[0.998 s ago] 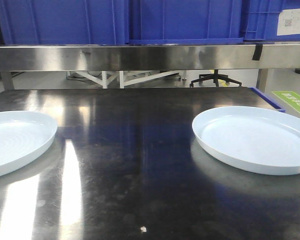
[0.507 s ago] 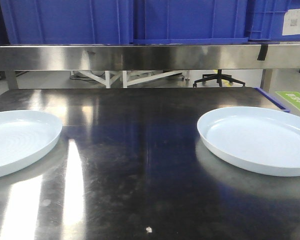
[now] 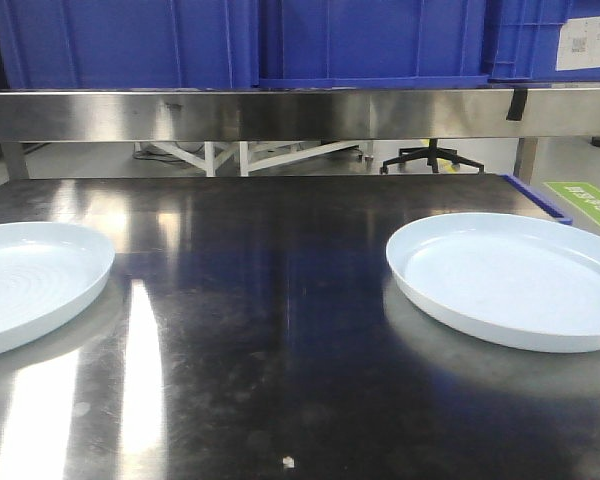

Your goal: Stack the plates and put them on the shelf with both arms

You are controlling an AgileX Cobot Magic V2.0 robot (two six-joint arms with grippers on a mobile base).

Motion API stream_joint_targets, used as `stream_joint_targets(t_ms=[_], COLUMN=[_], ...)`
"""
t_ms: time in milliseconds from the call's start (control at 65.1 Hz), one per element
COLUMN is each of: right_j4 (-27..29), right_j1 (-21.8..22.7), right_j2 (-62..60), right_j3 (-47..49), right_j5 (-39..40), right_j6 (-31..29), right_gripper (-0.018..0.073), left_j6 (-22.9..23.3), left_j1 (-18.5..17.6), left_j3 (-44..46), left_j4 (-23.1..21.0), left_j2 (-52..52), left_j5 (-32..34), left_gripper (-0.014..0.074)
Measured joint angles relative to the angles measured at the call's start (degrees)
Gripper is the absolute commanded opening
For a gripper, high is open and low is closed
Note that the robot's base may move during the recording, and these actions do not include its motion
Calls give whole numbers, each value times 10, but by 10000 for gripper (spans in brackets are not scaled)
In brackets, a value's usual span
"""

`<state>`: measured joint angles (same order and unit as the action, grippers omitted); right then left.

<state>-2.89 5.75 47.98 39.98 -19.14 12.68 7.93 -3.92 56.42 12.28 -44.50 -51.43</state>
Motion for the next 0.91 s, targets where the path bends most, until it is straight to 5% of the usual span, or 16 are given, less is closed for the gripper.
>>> stream_joint_targets(t_ms=[184,430,645,906], right_j4=[1,1,1,1], right_j1=[0,0,0,-13], right_j2=[8,31,50,51], right_j3=[2,2,3,4], right_j5=[-9,-7,-10,-31], right_j6=[0,1,1,1], right_gripper=[66,510,519,519], left_j6=[0,0,0,2], left_j1=[0,0,0,0], left_j3=[0,0,0,0], left_j4=[0,0,-2,-29], left_j2=[0,0,-24,-120], left_j5=[0,0,1,2], left_gripper=[88,162,543,561])
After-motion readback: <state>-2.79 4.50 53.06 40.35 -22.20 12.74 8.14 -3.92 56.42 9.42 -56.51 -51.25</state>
